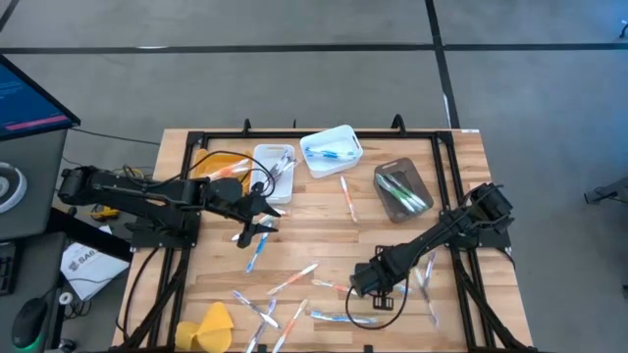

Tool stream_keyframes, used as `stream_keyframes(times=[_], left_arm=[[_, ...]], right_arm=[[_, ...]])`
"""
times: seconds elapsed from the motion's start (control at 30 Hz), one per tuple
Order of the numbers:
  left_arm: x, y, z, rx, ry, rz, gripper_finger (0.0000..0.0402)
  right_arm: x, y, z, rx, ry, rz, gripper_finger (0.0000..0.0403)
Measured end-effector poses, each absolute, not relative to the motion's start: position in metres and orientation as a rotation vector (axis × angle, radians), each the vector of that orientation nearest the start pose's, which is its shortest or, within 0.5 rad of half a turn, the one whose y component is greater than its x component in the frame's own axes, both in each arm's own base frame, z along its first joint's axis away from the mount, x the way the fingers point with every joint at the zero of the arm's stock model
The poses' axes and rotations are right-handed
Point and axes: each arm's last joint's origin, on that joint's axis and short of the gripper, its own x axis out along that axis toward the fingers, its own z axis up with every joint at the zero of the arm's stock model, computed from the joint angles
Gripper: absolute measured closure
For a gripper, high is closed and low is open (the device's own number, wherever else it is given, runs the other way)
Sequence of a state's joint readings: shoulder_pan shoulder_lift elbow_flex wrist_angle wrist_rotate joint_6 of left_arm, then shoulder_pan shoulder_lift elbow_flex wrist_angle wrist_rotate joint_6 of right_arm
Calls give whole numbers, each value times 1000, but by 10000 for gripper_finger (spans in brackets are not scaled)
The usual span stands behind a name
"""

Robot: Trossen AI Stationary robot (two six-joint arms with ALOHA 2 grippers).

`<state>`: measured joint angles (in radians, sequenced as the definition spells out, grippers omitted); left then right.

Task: Pick & Place Toothbrushes
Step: Put the blue toothbrush into the right white bin

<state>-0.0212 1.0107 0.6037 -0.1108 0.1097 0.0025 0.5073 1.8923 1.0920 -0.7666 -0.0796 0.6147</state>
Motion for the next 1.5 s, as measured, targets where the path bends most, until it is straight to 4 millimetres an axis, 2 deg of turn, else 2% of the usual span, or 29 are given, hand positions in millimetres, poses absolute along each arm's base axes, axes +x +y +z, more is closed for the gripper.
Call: stream_keyframes(times=[0.17, 0.33, 0.53, 0.77, 0.93, 1.03, 1.13, 1.3, 1.5], left_arm=[[212, -8, 238, -20, 516, -129, 205], [212, -8, 238, -20, 516, -129, 205], [212, -8, 236, -20, 513, -129, 205], [206, -8, 211, -21, 530, -128, 205], [201, -7, 194, -36, 528, -125, 205], [198, -7, 187, -35, 491, -125, 205], [199, -7, 187, -27, 431, -128, 205], [198, -7, 186, -22, 368, -129, 205], [196, -7, 182, -25, 329, -129, 205]], right_arm=[[280, 150, 123, 166, 1619, -17, 372], [282, 147, 127, 149, 1611, -36, 394], [292, 145, 147, 7, 1602, -115, 380], [303, 141, 180, -84, 1604, -160, 396], [309, 125, 196, -181, 1603, -233, 387], [313, 111, 201, -313, 1602, -255, 392], [318, 89, 207, -394, 1598, -311, 398], [322, 50, 222, -412, 1575, -354, 394], [330, 21, 247, -467, 1401, -341, 393]])
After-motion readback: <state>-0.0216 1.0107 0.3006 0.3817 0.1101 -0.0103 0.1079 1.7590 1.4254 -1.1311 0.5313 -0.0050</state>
